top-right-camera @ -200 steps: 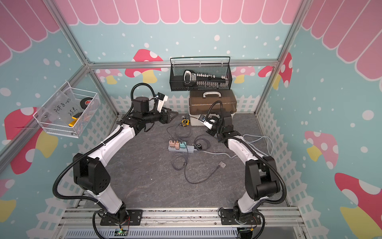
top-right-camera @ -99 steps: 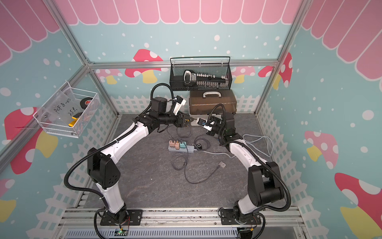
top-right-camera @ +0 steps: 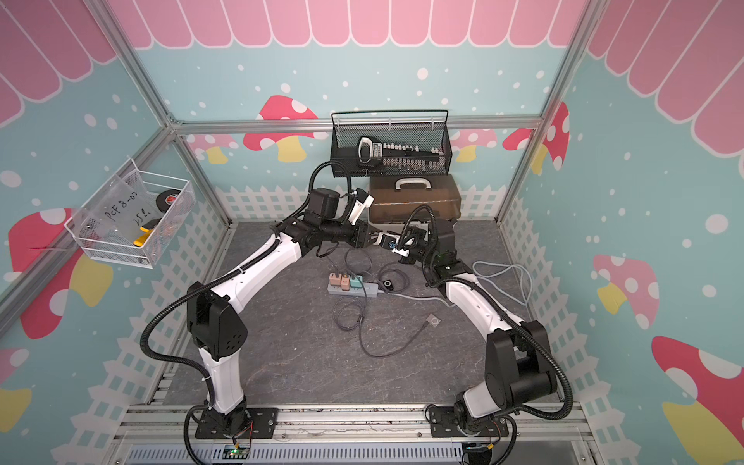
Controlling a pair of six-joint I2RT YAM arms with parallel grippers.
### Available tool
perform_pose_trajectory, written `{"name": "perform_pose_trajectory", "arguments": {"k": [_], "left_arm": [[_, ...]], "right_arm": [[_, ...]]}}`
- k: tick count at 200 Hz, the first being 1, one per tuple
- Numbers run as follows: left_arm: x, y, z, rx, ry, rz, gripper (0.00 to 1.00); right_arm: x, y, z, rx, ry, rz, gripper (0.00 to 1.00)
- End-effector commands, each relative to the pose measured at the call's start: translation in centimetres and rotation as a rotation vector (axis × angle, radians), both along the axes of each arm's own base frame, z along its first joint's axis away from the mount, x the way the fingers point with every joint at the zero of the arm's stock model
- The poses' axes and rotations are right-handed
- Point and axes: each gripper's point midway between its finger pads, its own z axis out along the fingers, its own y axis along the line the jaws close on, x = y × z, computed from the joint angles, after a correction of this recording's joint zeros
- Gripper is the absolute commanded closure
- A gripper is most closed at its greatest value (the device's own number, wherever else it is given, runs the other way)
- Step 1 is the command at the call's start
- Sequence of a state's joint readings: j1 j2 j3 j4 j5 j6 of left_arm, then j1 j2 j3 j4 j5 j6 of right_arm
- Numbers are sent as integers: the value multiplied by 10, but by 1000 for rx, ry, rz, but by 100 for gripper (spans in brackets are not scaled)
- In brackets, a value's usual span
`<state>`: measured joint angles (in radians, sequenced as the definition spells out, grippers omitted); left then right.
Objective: Charge mp3
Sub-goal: Pick up the charging cable from the center of the board.
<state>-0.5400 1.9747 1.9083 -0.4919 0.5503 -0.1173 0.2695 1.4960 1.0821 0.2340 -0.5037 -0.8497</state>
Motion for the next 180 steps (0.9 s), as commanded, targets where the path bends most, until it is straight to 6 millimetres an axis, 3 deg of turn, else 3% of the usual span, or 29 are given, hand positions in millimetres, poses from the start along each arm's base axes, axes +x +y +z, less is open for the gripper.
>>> {"name": "perform_pose_trajectory", "arguments": {"k": [1, 70, 133, 180], "left_arm": [[-2, -7, 5, -2, 16, 3, 57], [-3, -11, -6, 14, 56, 19, 69], [-8, -19, -13, 14, 76, -2, 75], [-8, -23, -13, 6, 82, -18, 93]], "right_arm": [[-5, 6, 21, -7, -80, 28, 100], [-5, 10, 10, -64, -57, 14, 100], [-2, 10, 13, -66, -60, 1, 100], [-1, 12, 11, -73, -55, -4, 100]]}}
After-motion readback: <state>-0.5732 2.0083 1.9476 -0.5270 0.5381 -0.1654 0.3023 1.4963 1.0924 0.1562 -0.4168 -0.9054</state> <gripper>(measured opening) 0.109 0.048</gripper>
